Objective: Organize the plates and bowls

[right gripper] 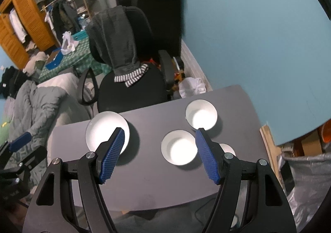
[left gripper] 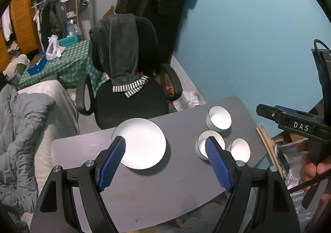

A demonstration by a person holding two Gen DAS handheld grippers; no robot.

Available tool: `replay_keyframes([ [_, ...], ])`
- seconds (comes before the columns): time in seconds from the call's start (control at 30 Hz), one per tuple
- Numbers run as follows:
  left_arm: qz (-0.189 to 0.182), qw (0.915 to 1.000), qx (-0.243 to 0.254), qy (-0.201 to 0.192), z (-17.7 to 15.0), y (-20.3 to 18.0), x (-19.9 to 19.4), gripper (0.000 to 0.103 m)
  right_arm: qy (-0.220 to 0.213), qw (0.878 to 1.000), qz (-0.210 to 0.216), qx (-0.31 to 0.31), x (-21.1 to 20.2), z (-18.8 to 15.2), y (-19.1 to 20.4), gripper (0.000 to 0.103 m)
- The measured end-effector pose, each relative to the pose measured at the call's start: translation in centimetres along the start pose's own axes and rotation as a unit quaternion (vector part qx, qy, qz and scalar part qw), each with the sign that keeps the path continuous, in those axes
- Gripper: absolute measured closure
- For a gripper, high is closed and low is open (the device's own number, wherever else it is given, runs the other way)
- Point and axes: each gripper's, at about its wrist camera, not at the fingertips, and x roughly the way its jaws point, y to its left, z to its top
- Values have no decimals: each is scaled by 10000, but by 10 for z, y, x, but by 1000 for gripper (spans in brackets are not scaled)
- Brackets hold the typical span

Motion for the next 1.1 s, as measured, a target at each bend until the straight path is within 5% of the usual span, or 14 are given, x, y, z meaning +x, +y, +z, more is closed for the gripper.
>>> replay_keyframes([
  [0.8,-560,9968,436,367,19,-78,38,22,70,9975,-372,594,-7,-4,-75,33],
  [1.1,-868,9943,212,583,27,-96,67,22,277,9964,-404,686,10,-2,-106,33],
])
